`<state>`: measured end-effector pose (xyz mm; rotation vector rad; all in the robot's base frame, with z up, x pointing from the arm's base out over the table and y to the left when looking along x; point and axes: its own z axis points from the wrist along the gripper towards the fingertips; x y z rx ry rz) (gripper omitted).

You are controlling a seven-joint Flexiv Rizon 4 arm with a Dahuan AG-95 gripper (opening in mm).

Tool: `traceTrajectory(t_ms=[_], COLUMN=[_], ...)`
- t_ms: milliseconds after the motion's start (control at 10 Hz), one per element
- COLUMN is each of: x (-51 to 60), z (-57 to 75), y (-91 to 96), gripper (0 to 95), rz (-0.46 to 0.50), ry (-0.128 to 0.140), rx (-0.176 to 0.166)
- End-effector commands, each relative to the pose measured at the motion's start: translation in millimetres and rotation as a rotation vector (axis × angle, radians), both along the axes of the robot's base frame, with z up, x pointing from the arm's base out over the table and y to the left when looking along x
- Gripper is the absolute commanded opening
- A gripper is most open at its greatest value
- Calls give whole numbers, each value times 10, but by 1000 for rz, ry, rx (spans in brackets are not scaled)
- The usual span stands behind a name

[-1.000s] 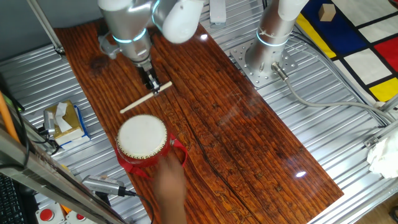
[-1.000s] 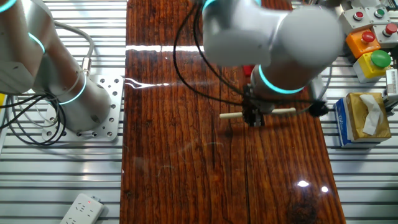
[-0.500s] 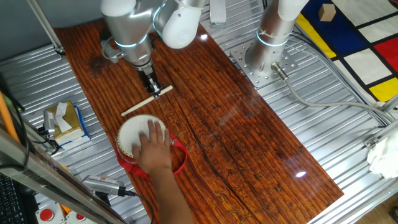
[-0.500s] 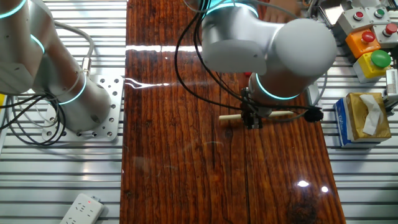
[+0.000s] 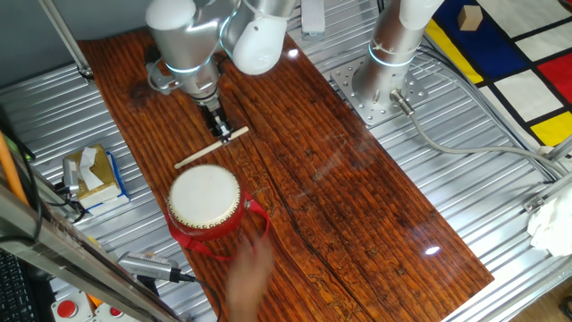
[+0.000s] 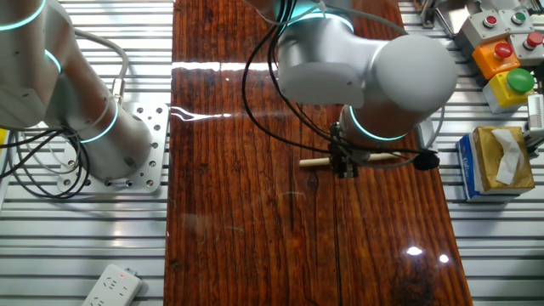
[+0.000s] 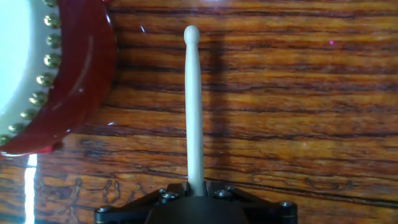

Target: Play the drum

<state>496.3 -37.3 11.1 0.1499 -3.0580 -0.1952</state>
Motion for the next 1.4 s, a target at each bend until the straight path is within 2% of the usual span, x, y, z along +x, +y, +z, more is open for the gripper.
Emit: traceTrajectory(t_ms=[100, 200, 300, 400, 500, 800, 1000, 1100, 1300, 1400], x=[-9, -9, -9, -9, -9, -15, -26, -41, -86, -102], z=[5, 5, 2, 1, 0, 46, 267, 415, 674, 742], y=[1, 1, 1, 1, 1, -2, 5, 19, 63, 80], gripper=[0, 0, 190, 190, 380, 380, 0, 0, 0, 0], rz=[17, 30, 45, 53, 56, 50, 26, 21, 19, 26], ry=[6, 9, 9, 14, 17, 21, 27, 29, 49, 52], rx=[-1, -3, -6, -7, -6, -4, -6, 0, 3, 2])
